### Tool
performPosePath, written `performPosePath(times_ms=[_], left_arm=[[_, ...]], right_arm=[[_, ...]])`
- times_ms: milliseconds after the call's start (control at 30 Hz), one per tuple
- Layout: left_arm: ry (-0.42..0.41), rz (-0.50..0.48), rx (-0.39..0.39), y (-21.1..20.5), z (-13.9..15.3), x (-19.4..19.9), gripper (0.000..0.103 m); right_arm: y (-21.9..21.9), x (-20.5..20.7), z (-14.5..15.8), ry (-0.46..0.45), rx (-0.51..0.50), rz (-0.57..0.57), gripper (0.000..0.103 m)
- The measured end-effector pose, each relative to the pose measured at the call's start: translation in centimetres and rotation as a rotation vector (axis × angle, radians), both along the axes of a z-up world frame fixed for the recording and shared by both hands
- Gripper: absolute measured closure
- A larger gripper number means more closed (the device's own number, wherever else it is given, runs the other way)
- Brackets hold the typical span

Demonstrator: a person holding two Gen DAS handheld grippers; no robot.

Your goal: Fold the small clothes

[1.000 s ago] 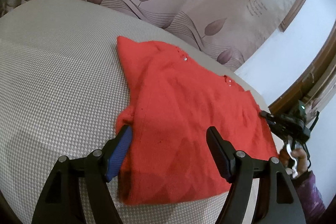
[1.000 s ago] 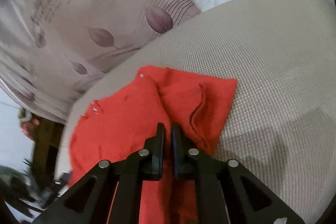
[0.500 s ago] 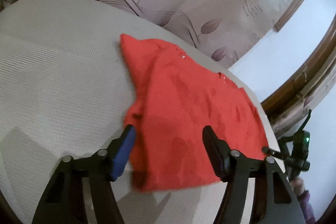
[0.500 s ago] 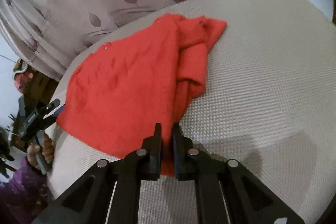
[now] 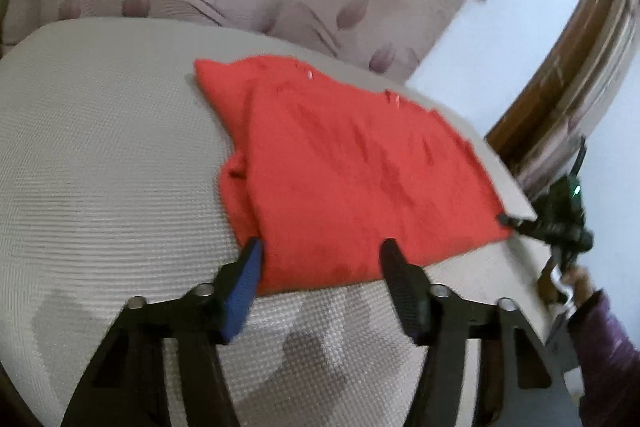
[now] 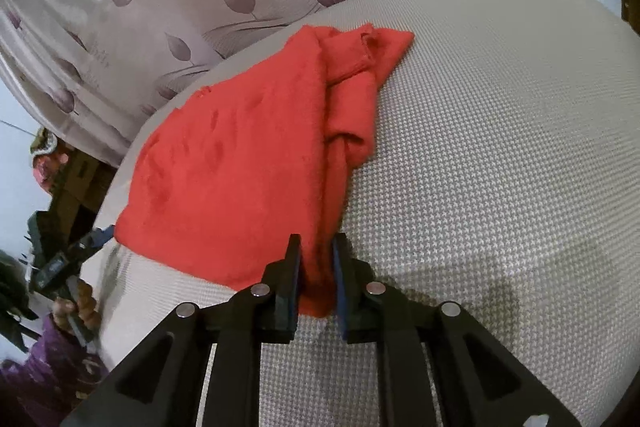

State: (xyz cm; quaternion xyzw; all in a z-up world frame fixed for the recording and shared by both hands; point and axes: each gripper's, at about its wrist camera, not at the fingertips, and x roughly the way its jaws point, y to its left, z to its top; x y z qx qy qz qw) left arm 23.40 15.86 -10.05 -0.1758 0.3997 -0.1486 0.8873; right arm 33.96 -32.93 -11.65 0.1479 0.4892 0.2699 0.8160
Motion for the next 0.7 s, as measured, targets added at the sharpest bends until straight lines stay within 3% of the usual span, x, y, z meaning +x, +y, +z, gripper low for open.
performPosePath(times_ms=[67, 100, 133, 267, 367, 700], left_arm=[[0.029, 0.011, -0.002, 0.2, -0.6, 0.5, 0.06], [0.035, 0.027, -0.015, 0.6, -0.7, 0.6, 0.072], [0.044, 0.039, -0.022, 0.9, -0.9, 0.8, 0.097], [0.059, 0.03, -0.029, 1.5, -1.3, -0.1, 0.098], [0.042, -0.003, 0.039, 0.9, -1.1, -1.1, 0.098], [0.049, -0.025, 0.012, 1.6, -1.1, -1.5, 0.098]], right_arm=[[-0.5, 0.2, -0.2, 0.02, 0.037, -0.007, 0.09], [-0.7, 0.1, -0.3, 0.025, 0.047, -0.009, 0.09], [-0.7, 0.2, -0.3, 0.025, 0.05, -0.009, 0.09], [-0.3, -0.1, 0.0, 0.009, 0.028, -0.008, 0.09], [-0.3, 0.0, 0.0, 0.009, 0.031, -0.007, 0.09], [-1.1, 0.3, -0.2, 0.037, 0.095, 0.001, 0.084]])
